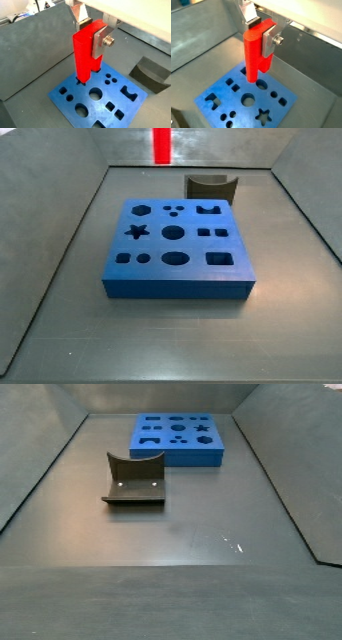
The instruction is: Insert the square-circle object.
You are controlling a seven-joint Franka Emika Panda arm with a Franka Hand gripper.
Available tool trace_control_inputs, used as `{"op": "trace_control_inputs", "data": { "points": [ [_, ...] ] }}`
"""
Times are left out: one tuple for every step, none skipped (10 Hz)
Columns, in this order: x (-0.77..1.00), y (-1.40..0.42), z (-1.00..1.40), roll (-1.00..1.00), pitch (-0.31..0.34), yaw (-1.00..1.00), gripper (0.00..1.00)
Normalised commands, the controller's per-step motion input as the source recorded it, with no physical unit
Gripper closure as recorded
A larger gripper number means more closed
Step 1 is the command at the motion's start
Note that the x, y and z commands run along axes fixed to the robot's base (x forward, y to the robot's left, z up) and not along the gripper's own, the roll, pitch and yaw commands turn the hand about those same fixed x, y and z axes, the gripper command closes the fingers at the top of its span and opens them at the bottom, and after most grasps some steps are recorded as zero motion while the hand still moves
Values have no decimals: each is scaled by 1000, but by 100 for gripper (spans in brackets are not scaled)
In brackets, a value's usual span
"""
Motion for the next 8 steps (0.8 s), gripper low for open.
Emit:
{"op": "trace_control_inputs", "data": {
  "points": [
    [-63, 0, -769, -9, -31, -1000, 100],
    [-63, 0, -769, -7, -31, -1000, 100],
    [-60, 0, -763, 0, -31, -1000, 100],
    [-26, -46, -714, 0, 0, -1000, 100],
    [0, -226, -591, 20, 47, -920, 100],
    [-183, -377, -669, 20, 0, -711, 100],
    [-277, -400, -694, 17, 0, -640, 100],
    [-249, -311, -711, 0, 0, -714, 100]
  ]
}}
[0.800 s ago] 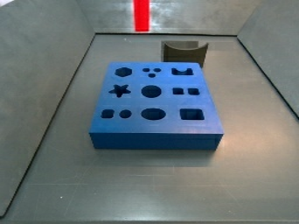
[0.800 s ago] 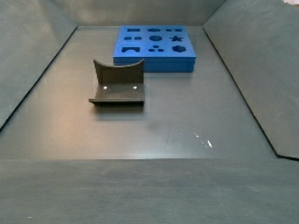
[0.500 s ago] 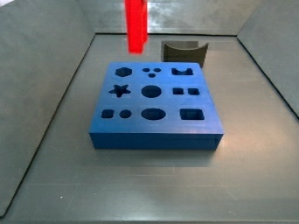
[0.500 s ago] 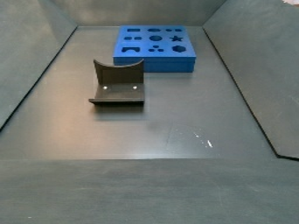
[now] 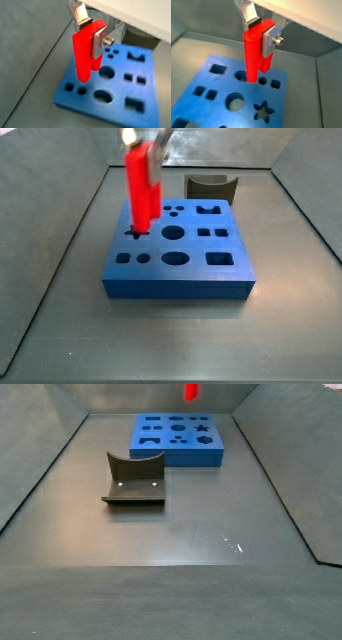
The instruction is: Insert the square-circle object.
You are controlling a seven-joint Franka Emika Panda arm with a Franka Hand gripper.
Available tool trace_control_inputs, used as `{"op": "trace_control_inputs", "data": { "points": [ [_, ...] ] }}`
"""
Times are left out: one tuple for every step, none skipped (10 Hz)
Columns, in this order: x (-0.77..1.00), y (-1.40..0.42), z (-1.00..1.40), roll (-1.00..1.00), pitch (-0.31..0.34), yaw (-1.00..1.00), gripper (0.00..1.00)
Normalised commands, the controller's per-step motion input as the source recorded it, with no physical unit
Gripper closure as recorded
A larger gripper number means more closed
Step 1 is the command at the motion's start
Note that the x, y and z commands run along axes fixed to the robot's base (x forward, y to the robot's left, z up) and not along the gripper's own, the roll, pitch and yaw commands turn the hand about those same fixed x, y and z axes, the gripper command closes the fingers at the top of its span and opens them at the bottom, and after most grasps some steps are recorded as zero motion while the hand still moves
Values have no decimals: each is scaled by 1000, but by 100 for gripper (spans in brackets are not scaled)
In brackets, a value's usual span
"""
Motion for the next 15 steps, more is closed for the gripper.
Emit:
{"op": "trace_control_inputs", "data": {
  "points": [
    [0, 0, -654, 20, 0, -1000, 100],
    [0, 0, -651, 14, 0, -1000, 100],
    [-106, 0, -466, 13, 0, -1000, 100],
    [-94, 0, -291, 0, -20, -1000, 100],
    [-3, 0, 0, 0, -21, -1000, 100],
    [-43, 0, 377, -29, -67, -954, 100],
    [-80, 0, 489, -109, -134, -843, 100],
    [-46, 0, 374, -171, -143, -837, 100],
    [0, 0, 231, -229, -154, -840, 100],
    [0, 0, 140, -266, -163, -840, 100],
    [0, 0, 71, -301, -160, -840, 100],
    [-137, -31, -31, -200, -189, -860, 100],
    [-174, -20, -126, -203, -190, -846, 100],
    [-226, 0, -157, -149, -156, -846, 100],
    [-246, 0, -197, -116, -137, -854, 100]
  ]
}}
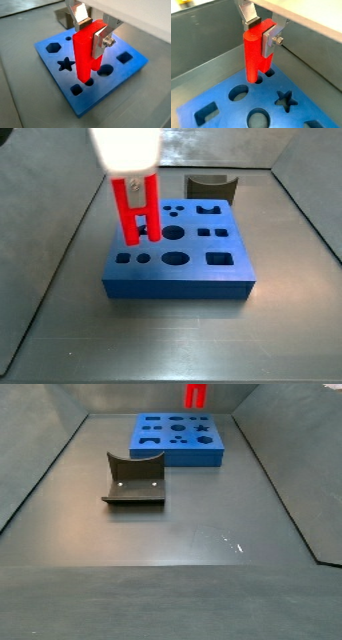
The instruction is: Insert the square-circle object.
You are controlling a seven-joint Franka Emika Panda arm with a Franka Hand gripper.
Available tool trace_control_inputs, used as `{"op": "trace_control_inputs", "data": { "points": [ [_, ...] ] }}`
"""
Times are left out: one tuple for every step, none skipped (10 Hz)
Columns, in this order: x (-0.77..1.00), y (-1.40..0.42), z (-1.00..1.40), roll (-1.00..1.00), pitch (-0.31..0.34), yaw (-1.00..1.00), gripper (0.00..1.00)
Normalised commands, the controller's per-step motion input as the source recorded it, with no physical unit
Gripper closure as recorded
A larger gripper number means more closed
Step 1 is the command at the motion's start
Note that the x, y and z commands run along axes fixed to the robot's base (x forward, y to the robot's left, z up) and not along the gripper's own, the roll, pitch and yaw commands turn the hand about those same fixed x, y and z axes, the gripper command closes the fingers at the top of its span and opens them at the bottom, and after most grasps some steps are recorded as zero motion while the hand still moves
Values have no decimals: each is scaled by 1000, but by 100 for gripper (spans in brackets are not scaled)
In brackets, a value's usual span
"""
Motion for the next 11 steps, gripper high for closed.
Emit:
{"op": "trace_control_inputs", "data": {
  "points": [
    [-454, 0, -346, -40, -113, -746, 100],
    [-586, 14, -411, 0, -124, -609, 100],
    [-637, 26, -340, 0, -193, -423, 100],
    [-203, 0, -234, 47, -117, -23, 100],
    [0, 0, -260, 43, -34, 0, 100],
    [191, 0, -374, 23, 4, 0, 100],
    [329, 0, -377, 79, 80, 0, 100],
    [320, 0, -380, 99, 81, 9, 100],
    [371, -9, -363, 94, 109, 34, 100],
    [354, -51, -363, 96, 110, 43, 100],
    [311, -49, -391, 76, 94, 29, 100]
  ]
}}
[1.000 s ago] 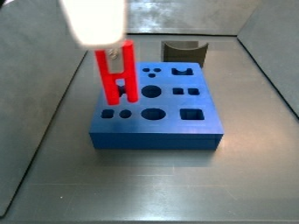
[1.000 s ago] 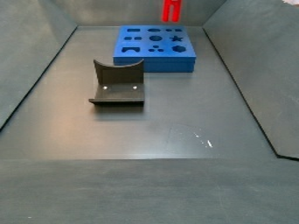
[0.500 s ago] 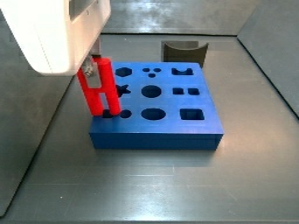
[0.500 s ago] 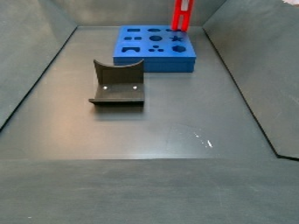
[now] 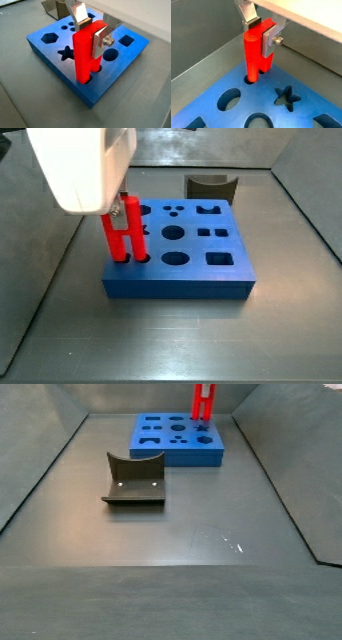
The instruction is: Insert the square-circle object.
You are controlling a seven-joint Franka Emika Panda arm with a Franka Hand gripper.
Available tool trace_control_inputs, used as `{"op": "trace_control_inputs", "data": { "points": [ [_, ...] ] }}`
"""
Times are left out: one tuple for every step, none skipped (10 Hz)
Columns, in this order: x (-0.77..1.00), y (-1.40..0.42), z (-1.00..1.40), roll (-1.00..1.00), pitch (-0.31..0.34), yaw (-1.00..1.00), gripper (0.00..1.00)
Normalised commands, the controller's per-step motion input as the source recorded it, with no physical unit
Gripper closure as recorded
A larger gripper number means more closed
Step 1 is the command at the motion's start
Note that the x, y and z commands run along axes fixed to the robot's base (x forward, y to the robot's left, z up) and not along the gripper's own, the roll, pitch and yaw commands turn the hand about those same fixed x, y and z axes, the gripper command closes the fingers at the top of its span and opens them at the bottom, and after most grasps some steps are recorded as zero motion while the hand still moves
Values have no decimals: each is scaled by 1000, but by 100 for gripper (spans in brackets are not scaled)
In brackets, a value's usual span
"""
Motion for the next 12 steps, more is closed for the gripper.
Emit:
{"op": "trace_control_inputs", "data": {
  "points": [
    [220, -137, -383, 61, 69, 54, 100],
    [163, -146, -371, 61, 44, 74, 100],
    [166, -66, -454, 81, 40, 80, 100],
    [177, 0, -577, 39, 60, 0, 100],
    [94, 0, -726, 79, 37, 0, 100],
    [40, 0, -797, 210, 14, 0, 100],
    [91, 0, -820, 247, 24, -71, 100],
    [120, 0, -909, 206, 20, -126, 100],
    [86, 0, -1000, 159, 0, -123, 100],
    [46, 0, -1000, 126, 0, -129, 100],
    [40, -3, -1000, 123, 0, -123, 100],
    [6, 0, -1000, 123, -3, -100, 100]
  ]
}}
